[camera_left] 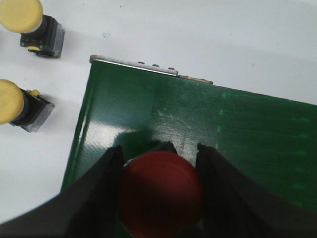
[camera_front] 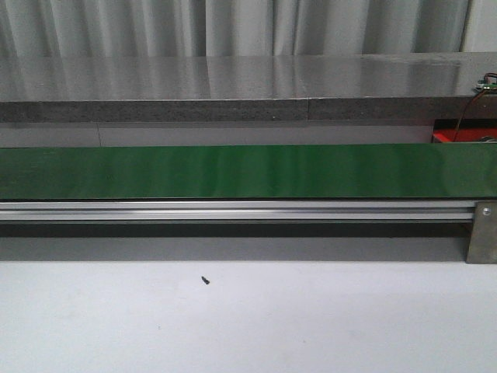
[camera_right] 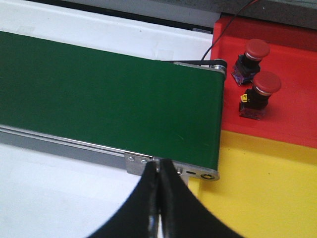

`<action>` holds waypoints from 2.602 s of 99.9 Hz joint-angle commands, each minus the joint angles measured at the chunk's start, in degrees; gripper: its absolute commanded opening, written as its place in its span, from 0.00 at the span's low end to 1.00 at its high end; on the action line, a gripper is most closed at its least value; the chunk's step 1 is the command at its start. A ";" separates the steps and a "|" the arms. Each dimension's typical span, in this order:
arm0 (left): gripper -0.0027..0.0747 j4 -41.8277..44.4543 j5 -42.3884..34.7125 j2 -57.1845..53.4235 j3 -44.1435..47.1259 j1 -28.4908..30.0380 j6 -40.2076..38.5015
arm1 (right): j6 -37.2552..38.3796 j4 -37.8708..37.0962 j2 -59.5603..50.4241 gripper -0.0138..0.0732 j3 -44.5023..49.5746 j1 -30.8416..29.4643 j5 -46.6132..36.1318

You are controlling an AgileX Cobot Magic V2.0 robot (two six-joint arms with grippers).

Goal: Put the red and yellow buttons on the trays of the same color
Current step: 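Reach the left gripper down to another red button on the table, then grasp the red push-button with the left gripper and lift it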

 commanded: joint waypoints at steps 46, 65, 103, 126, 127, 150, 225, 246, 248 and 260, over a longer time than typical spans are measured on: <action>0.78 -3.56 -1.90 -0.74 -1.69 -0.37 1.70 | -0.11 1.05 -0.37 0.05 -1.40 -0.50 -3.09; 0.78 -6.25 -3.34 -3.23 -1.79 -0.37 3.27 | -0.11 1.05 -0.37 0.05 -1.40 -0.50 -3.09; 0.78 -4.53 -7.83 -9.00 -1.79 3.87 3.05 | -0.11 1.05 -0.37 0.05 -1.40 -0.50 -3.09; 0.78 -3.53 -9.39 -9.00 -1.79 13.05 3.05 | -0.11 1.05 -0.37 0.05 -1.40 -0.50 -3.09; 0.78 -3.28 -9.42 -8.87 -1.79 13.29 3.05 | -0.11 1.05 -0.37 0.05 -1.40 -0.50 -3.09; 0.78 0.84 -10.52 -5.96 -1.79 19.40 3.05 | -0.11 1.05 -0.37 0.05 -1.40 -0.50 -3.09; 0.78 2.97 -18.66 7.75 -1.79 24.31 2.70 | -0.11 1.05 -0.37 0.05 -1.40 -0.50 -3.09; 0.78 3.92 -21.04 9.62 -1.79 24.46 2.68 | -0.11 1.05 -0.37 0.05 -1.40 -0.50 -3.09; 0.78 4.06 -21.28 9.76 -1.79 24.46 2.68 | -0.11 1.05 -0.37 0.05 -1.40 -0.50 -3.09; 0.78 4.06 -21.83 10.73 -1.79 24.46 2.68 | -0.11 1.05 -0.37 0.05 -1.40 -0.50 -3.09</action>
